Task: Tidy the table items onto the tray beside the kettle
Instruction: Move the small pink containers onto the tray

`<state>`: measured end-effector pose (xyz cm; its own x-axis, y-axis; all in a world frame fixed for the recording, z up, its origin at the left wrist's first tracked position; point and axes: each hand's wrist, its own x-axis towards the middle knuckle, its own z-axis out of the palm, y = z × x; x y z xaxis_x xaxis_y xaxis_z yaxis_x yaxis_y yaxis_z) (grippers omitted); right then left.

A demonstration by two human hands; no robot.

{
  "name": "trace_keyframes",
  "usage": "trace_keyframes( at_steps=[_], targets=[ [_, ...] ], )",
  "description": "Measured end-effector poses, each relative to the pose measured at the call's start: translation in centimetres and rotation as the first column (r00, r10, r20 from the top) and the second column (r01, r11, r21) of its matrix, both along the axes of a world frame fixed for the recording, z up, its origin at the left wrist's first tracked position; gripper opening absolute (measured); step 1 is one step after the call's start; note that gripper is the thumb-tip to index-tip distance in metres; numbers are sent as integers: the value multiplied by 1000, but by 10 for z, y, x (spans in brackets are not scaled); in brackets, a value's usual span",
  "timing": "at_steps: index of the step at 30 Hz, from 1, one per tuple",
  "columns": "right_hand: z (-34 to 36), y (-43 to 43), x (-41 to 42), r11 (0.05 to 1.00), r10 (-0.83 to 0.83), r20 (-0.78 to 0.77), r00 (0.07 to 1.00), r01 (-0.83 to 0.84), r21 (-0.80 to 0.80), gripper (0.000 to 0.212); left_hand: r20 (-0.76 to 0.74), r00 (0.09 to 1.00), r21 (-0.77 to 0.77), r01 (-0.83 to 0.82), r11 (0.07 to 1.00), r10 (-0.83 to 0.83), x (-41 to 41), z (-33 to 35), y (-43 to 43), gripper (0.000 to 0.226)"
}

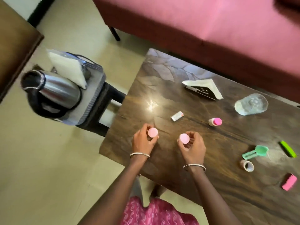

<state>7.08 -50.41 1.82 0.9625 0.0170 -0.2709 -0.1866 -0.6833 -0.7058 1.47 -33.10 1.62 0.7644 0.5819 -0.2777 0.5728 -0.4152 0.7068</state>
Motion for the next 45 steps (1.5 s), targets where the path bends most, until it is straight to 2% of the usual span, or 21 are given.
trace_keyframes(
  at_steps=[3,8,12,15,19,22,26,30,35,38,41,45],
  targets=[
    [12,56,3,996,77,-13,997,-76,52,36,63,988,34,-143,989,140,-7,20,53,36],
    [23,152,9,964,254,-12,967,-252,81,40,-10,964,40,-266,963,266,-3,31,154,33],
    [17,222,19,932,358,17,934,-358,61,34,-36,960,142,-271,952,278,12,25,228,35],
    [8,274,34,913,399,12,917,-398,83,34,-47,960,155,-265,952,275,31,14,279,37],
    [-5,337,60,885,454,49,890,-457,87,36,-88,980,198,-157,968,177,59,-11,322,39],
    [-18,380,79,872,481,93,872,-486,49,35,-158,983,283,-48,958,96,78,-37,338,36],
    [-39,421,106,808,588,86,804,-580,-104,37,-249,968,333,65,941,22,97,-69,353,28],
    [-58,442,131,741,662,87,744,-632,-227,33,-296,955,359,86,929,26,111,-94,360,24],
    [-71,451,141,750,648,136,749,-597,-285,31,-336,940,429,104,897,51,120,-108,363,28],
    [-77,450,139,765,617,147,773,-545,-343,28,-304,951,410,71,910,62,122,-110,365,40],
    [-80,449,136,737,626,106,772,-542,-404,28,-275,961,395,80,915,35,117,-114,363,55],
    [-78,453,135,659,664,20,747,-573,-487,27,-211,977,448,86,890,12,108,-114,358,50]
  ],
)
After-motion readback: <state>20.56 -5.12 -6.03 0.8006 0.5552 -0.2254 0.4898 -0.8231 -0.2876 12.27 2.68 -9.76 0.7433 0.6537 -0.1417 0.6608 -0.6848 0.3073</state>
